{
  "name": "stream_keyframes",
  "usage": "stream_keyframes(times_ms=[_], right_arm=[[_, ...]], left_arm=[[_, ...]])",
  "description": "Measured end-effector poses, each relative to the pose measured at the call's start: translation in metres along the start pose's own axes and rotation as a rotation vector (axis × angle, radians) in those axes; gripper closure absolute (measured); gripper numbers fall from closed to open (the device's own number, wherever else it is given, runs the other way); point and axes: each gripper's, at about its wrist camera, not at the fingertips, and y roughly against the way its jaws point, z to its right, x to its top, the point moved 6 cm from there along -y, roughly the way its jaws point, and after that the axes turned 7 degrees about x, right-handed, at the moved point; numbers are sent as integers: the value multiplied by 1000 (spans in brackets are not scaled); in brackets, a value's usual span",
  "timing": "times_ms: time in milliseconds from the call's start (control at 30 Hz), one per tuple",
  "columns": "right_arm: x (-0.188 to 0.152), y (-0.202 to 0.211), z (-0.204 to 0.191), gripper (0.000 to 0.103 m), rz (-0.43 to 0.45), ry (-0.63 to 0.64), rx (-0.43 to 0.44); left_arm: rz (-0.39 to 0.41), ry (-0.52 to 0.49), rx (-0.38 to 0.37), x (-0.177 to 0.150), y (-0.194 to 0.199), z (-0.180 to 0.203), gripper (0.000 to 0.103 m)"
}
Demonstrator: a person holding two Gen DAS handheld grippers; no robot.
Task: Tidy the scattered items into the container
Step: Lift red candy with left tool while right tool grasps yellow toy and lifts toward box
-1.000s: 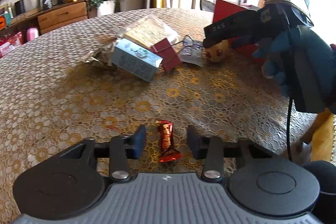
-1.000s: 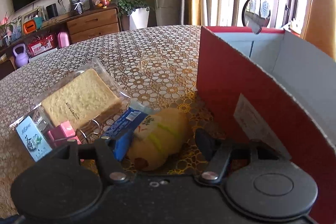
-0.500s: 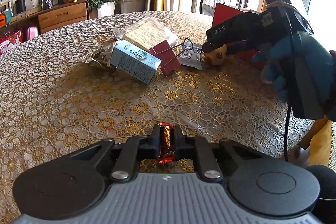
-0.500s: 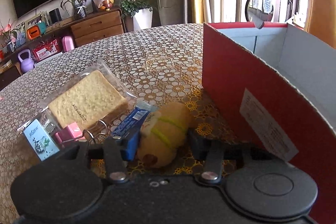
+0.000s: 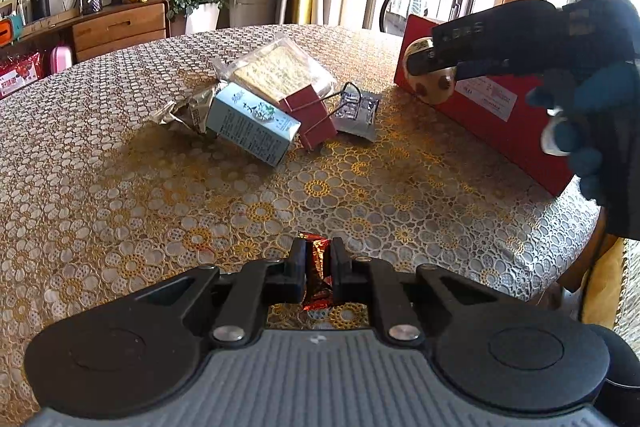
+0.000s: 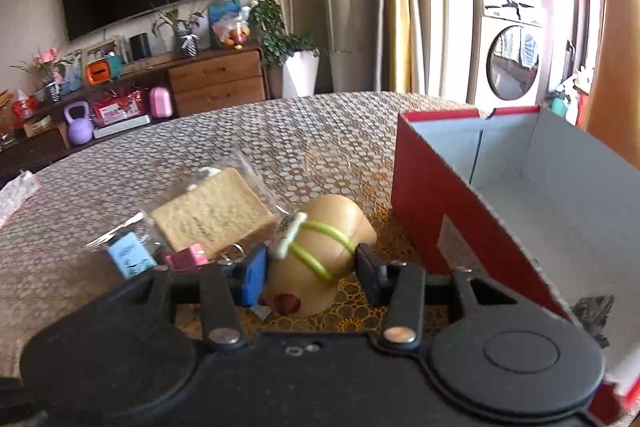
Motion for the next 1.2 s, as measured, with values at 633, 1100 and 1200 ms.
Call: stream_keyframes(times_ms=[633,1100,1200], right_arm=[[25,95,25,0,120,25,19],[23,131,80,0,170,-13,-51],[24,136,95,0,178,-29,-61]], left_arm=[[155,-35,-58,84,46,44,92],[218,-96,-91,128,45,102,92],[225,-115,-100,136,42,117,92]])
